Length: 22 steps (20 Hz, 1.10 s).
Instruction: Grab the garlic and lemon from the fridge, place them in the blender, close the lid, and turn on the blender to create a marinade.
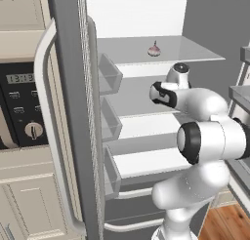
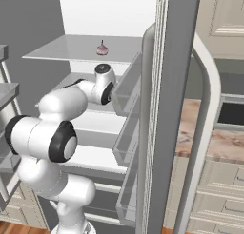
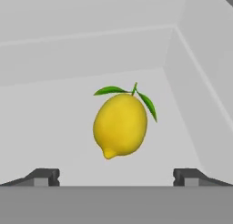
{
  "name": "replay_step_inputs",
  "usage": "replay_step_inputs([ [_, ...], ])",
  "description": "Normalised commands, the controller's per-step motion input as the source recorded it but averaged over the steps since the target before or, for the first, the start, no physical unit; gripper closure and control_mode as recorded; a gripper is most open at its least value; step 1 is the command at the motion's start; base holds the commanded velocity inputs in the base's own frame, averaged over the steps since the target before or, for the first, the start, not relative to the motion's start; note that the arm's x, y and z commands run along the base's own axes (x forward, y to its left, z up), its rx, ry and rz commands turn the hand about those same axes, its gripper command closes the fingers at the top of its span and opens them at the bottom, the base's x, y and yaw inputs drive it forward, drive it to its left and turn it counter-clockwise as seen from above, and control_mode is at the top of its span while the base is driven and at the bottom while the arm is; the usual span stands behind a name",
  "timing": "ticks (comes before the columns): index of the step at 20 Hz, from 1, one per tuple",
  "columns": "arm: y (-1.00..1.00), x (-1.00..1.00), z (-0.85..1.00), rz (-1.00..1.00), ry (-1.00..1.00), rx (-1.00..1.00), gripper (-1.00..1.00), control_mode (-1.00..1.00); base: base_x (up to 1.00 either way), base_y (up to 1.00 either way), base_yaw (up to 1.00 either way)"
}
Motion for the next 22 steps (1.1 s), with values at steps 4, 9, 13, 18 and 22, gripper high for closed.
replay_step_inputs([
  [4, -0.02, 0.52, -0.17, 0.00, 0.00, 0.05, -1.00, -1.00, 0.00, 0.00, 0.00],
  [9, -0.05, 0.49, -0.23, 0.00, 0.06, 0.03, -1.00, -1.00, 0.00, 0.00, 0.00],
  [13, -0.01, 0.40, -0.25, 0.00, 0.08, 0.01, -1.00, -1.00, 0.00, 0.00, 0.00],
  [18, 0.00, 0.07, -0.25, 0.00, 0.06, 0.00, -1.00, -1.00, 0.00, 0.00, 0.00],
  [22, 0.00, -0.01, -0.36, 0.00, 0.00, 0.00, -1.00, -1.00, 0.00, 0.00, 0.00],
])
